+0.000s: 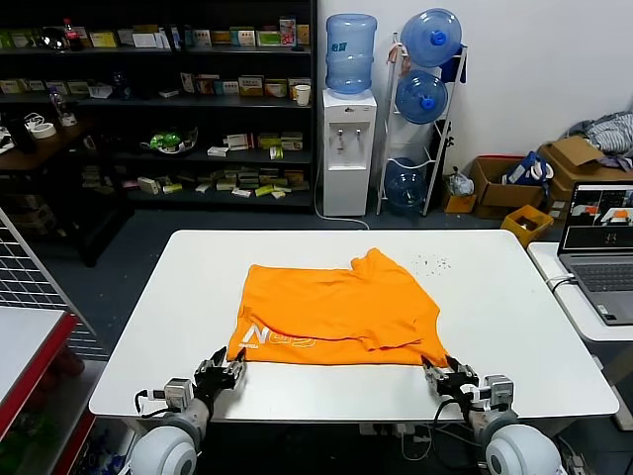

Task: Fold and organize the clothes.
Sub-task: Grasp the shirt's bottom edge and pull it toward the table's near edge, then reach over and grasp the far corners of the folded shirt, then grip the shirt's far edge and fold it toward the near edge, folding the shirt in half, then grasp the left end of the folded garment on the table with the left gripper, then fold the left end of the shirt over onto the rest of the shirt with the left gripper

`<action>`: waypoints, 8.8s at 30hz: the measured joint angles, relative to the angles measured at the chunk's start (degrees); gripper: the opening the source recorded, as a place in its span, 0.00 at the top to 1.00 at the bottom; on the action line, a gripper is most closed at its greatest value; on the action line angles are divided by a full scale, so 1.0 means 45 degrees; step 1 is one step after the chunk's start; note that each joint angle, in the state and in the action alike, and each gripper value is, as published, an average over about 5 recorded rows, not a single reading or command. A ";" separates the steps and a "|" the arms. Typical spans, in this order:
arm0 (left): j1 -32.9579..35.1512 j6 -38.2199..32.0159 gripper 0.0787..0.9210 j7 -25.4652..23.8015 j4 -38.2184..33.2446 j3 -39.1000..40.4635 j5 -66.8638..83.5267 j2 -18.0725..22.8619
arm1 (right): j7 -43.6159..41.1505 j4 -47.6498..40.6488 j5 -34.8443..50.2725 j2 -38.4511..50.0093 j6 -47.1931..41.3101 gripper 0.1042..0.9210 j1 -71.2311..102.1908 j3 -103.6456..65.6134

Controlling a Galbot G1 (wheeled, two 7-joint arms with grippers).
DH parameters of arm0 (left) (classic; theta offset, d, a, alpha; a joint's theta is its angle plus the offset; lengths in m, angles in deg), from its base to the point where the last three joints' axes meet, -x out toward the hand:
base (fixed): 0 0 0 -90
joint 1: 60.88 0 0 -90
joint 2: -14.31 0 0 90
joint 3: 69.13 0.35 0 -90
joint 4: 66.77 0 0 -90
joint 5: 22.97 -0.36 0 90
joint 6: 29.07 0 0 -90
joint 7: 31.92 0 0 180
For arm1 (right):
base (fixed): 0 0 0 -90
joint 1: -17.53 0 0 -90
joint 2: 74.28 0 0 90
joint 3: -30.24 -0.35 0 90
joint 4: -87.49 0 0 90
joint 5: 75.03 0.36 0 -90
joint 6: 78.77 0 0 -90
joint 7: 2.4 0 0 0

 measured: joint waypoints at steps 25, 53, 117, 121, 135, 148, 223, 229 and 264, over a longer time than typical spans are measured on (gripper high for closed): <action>0.0381 -0.0230 0.98 0.0412 -0.0841 -0.0093 -0.0145 -0.0228 | 0.0609 0.1302 0.0876 0.0474 0.0270 0.98 0.1195 -0.0882; 0.4202 -0.0181 0.66 0.1079 -0.4126 -0.1305 0.0238 -0.0965 | 0.0368 0.3760 0.0902 0.0734 0.0170 0.60 0.4789 -0.3122; -0.7882 0.1575 0.69 -0.1202 0.6084 0.4142 0.1909 0.0051 | 0.0386 -0.8929 -0.0018 -0.2188 -0.1376 0.63 -1.0172 0.4866; -0.7877 0.1530 0.82 -0.1177 0.6059 0.4154 0.1909 0.0085 | 0.0341 -0.8920 -0.0083 -0.2172 -0.1265 0.77 -1.0130 0.4865; -0.7392 0.0972 0.98 -0.1042 0.5296 0.3741 0.1676 -0.0074 | 0.0570 -0.7224 0.0218 -0.1554 -0.0860 0.97 -0.9162 0.4451; -0.5506 0.0854 0.98 -0.0465 0.2438 0.2751 0.1576 -0.1075 | 0.1469 -0.2950 0.1422 0.0058 -0.1636 0.97 -0.6290 0.3260; -0.0364 -0.0313 0.89 0.0813 0.0016 0.1296 -0.0503 -0.0177 | 0.1178 0.3512 0.1491 0.1231 -0.2057 0.12 0.2099 -0.1833; -0.0244 -0.0264 0.95 0.1033 -0.0476 0.1158 -0.0621 -0.0383 | 0.1170 0.3466 0.1433 0.1150 -0.2011 0.12 0.2001 -0.1715; 0.0868 0.0644 0.95 0.1972 -0.1195 -0.2469 0.2591 -0.6023 | 0.1125 0.3008 0.0732 0.0348 -0.1745 0.12 0.1314 -0.0658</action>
